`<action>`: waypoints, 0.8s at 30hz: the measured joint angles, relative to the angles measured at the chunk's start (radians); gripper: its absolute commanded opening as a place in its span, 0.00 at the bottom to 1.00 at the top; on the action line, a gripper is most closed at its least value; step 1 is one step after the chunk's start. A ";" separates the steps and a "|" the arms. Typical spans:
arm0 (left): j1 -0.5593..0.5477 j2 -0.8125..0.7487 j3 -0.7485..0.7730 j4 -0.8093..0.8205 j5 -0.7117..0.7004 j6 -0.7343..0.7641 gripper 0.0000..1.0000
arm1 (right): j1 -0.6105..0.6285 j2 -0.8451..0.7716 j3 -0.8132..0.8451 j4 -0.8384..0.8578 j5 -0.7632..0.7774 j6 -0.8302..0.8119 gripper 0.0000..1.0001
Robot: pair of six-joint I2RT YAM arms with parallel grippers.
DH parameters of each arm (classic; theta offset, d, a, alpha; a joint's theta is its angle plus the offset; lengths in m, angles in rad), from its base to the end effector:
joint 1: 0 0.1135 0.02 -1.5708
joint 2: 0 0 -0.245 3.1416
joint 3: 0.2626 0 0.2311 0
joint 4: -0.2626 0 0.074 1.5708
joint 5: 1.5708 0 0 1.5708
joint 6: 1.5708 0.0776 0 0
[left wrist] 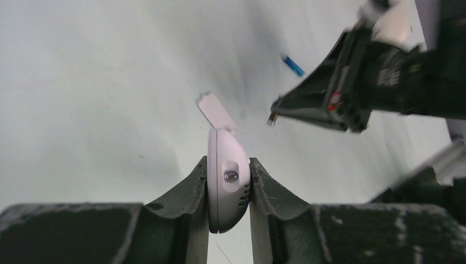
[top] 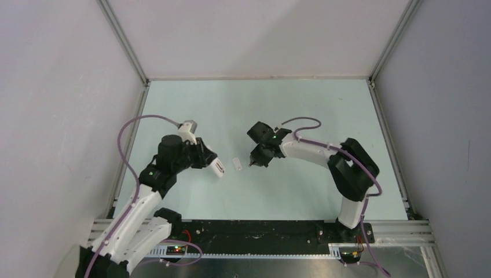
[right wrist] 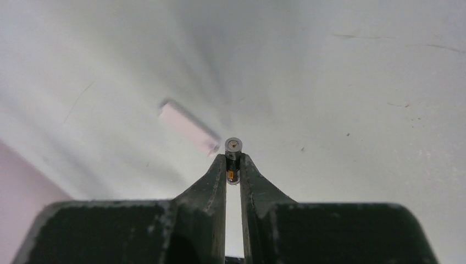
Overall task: Load the batteries into the remote control
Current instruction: Pick up the battery from the center of the board, then load the battery into the remote control.
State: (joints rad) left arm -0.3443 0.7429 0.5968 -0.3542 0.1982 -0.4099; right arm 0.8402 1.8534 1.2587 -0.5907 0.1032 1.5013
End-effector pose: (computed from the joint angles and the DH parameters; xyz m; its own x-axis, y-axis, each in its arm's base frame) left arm 0.1838 -0.0822 0.2341 -0.6108 -0.1960 -0.7671 0.2727 0.8575 -0.4363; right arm 0.2486 0.2655 0.1333 -0.7562 0.6430 -0.1213 0.5672 0.7366 0.3684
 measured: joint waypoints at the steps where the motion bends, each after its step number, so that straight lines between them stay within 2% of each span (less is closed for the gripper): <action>1: 0.000 0.030 0.002 0.002 0.035 -0.011 0.00 | 0.003 -0.031 -0.002 0.009 0.014 -0.058 0.03; 7: 0.000 0.150 0.014 -0.011 0.201 -0.100 0.00 | 0.047 -0.307 -0.087 0.139 0.029 -0.399 0.05; 12: 0.000 0.222 0.109 -0.005 0.335 -0.187 0.00 | 0.089 -0.527 -0.188 0.224 -0.010 -0.650 0.03; 17: -0.003 0.316 0.171 0.016 0.454 -0.267 0.00 | 0.161 -0.621 -0.220 0.264 -0.037 -0.842 0.00; 24: -0.016 0.350 0.172 0.012 0.523 -0.316 0.00 | 0.312 -0.634 -0.224 0.322 -0.005 -1.020 0.00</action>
State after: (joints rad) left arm -0.3599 1.0931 0.7689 -0.3424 0.7216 -0.7258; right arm 1.1519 1.2194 1.0348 -0.2687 0.0986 0.4808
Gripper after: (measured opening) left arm 0.297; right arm 0.129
